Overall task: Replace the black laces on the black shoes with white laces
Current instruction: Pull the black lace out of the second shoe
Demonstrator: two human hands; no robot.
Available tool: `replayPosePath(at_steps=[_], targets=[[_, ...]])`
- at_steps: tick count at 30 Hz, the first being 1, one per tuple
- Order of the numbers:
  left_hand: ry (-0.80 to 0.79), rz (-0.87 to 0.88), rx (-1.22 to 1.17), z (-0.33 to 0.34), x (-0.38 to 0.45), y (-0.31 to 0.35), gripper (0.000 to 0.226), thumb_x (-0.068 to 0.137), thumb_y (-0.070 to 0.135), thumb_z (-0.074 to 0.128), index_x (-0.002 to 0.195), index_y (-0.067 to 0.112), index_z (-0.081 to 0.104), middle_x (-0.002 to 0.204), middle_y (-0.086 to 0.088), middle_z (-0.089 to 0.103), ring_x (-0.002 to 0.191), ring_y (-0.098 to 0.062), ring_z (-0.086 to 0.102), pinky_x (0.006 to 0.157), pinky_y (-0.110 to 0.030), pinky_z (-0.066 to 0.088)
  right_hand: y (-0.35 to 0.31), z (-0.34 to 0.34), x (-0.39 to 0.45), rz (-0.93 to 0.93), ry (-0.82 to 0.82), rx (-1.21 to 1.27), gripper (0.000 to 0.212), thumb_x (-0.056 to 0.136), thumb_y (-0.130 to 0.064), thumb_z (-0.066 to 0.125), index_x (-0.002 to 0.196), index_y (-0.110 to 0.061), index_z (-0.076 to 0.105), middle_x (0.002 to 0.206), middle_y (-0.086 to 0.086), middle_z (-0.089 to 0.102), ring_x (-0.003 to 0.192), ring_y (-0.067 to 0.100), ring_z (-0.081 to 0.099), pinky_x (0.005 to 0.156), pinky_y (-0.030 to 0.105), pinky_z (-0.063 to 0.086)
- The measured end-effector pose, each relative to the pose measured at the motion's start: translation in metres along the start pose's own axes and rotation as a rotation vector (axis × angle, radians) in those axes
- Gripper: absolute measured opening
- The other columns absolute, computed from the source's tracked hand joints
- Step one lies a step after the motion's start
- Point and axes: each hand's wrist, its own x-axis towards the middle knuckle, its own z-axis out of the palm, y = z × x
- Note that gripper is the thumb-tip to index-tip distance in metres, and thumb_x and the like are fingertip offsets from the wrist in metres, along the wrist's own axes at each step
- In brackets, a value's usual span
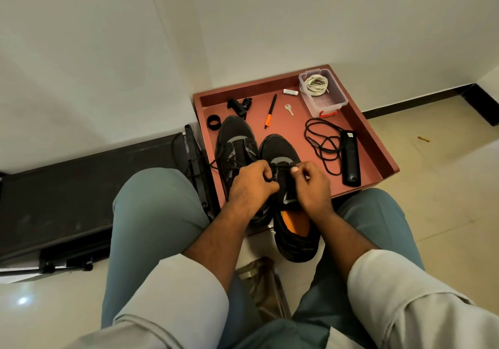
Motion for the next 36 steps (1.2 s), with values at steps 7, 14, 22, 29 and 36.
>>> replayPosePath(at_steps=[7,14,22,29,36], targets=[[-0.028,-0.003,-0.057,0.005,0.008,-0.003,0.034,0.08,0.018,0.074,0.113,0.018,0.068,0.091,-0.005,0.07,0.076,-0.018,0.067,0.075,-0.033,0.057,0.001,-0.015,0.007,0.262,0.103,0.473,0.006,0.095,-0.015,0.057,0.095,-0.02,0.06,0.091,-0.006,0.057,0.084,0.012,0.057,0.072,0.026,0.046],[-0.055,-0.013,-0.118,0.002,0.006,-0.004,0.034,0.081,0.018,0.073,0.115,0.015,0.069,0.089,-0.008,0.071,0.087,-0.023,0.069,0.069,-0.026,0.052,0.003,-0.001,-0.006,-0.309,-0.116,-0.415,0.012,0.084,-0.024,0.07,0.095,-0.019,0.073,0.136,-0.001,0.051,0.129,0.023,0.038,0.104,0.045,0.035],[-0.055,-0.018,-0.132,0.004,0.006,-0.004,0.04,0.082,0.018,0.074,0.121,0.013,0.067,0.101,-0.013,0.072,0.091,-0.025,0.069,0.082,-0.033,0.058,0.013,-0.04,0.009,0.299,0.383,0.306,0.015,0.09,-0.011,0.063,0.094,-0.025,0.066,0.133,0.015,0.051,0.122,0.026,0.052,0.094,0.028,0.051],[-0.074,-0.026,-0.136,0.0,0.004,0.0,0.038,0.084,0.016,0.073,0.121,0.012,0.066,0.1,-0.014,0.072,0.093,-0.029,0.068,0.069,-0.024,0.05,-0.014,-0.004,-0.016,-0.188,-0.171,-0.555,0.032,0.089,-0.032,0.063,0.121,-0.029,0.063,0.161,-0.003,0.012,0.149,0.027,0.0,0.115,0.055,0.011],[-0.089,-0.043,-0.166,0.0,0.005,-0.005,0.043,0.083,0.013,0.074,0.125,0.011,0.065,0.07,0.001,0.062,0.05,-0.005,0.05,0.053,-0.015,0.042,-0.006,-0.027,0.003,0.15,0.268,0.227,0.015,0.089,-0.01,0.064,0.083,-0.023,0.066,0.138,0.004,0.049,0.126,0.015,0.044,0.107,0.03,0.039]])
